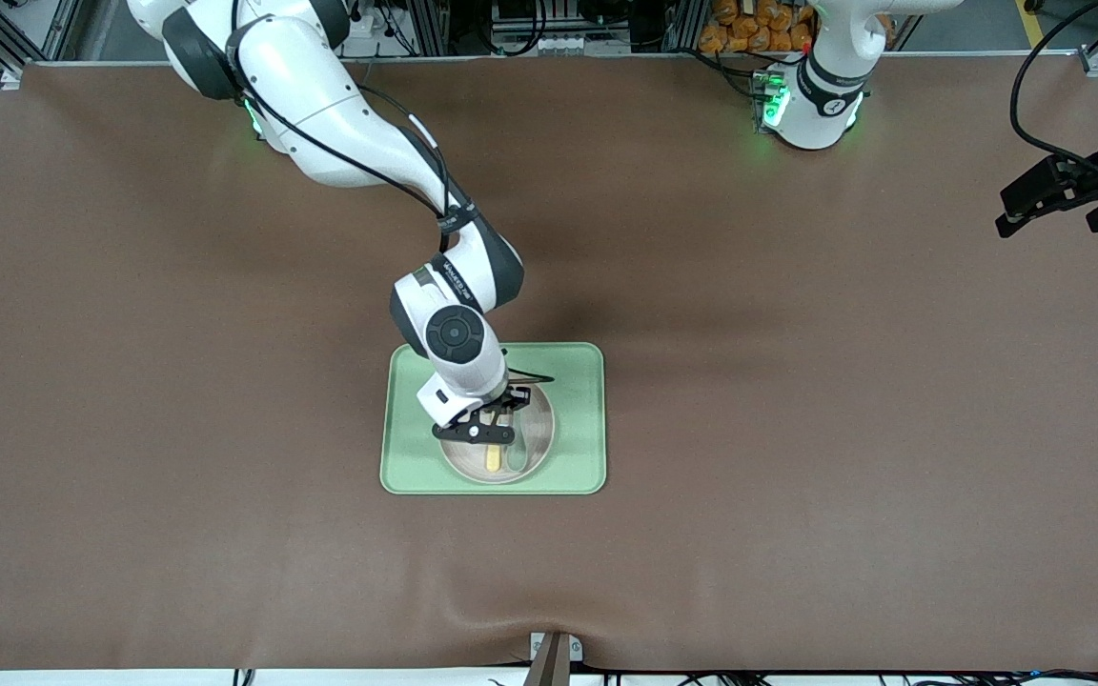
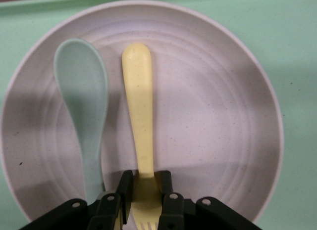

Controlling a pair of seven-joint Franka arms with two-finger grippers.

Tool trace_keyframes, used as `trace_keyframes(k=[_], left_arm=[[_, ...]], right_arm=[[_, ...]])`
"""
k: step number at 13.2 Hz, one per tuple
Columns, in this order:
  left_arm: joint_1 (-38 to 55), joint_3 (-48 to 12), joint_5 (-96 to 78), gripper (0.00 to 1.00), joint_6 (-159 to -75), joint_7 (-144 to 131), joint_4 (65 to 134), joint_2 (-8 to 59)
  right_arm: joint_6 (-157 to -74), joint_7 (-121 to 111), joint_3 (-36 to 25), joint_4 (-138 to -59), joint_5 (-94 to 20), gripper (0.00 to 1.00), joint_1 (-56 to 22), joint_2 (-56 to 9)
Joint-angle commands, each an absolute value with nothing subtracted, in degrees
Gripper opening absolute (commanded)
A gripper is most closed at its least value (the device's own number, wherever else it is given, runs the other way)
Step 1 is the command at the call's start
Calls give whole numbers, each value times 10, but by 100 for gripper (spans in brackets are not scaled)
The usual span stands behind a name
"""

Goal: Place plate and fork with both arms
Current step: 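Lift the fork and move it beside the plate on the tray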

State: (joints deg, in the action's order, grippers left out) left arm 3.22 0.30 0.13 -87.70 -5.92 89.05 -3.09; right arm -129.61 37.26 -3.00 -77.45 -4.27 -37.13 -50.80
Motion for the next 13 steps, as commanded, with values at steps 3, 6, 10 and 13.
trace_keyframes(k=[3, 6, 10, 13], left_arm=[[33, 4, -3, 100, -882, -51, 893, -30], [33, 4, -3, 100, -882, -51, 893, -29], [33, 4, -3, 100, -882, -52, 890, -24], [33, 4, -3, 100, -882, -52, 889, -22]], right_arm=[[-1288, 372, -38, -758, -46, 0, -366, -507], [-1260, 372, -40, -756, -46, 0, -350, -484], [-1239, 367, -45, -756, -47, 0, -320, -459], [-1201, 301, -44, -762, -48, 0, -290, -452]])
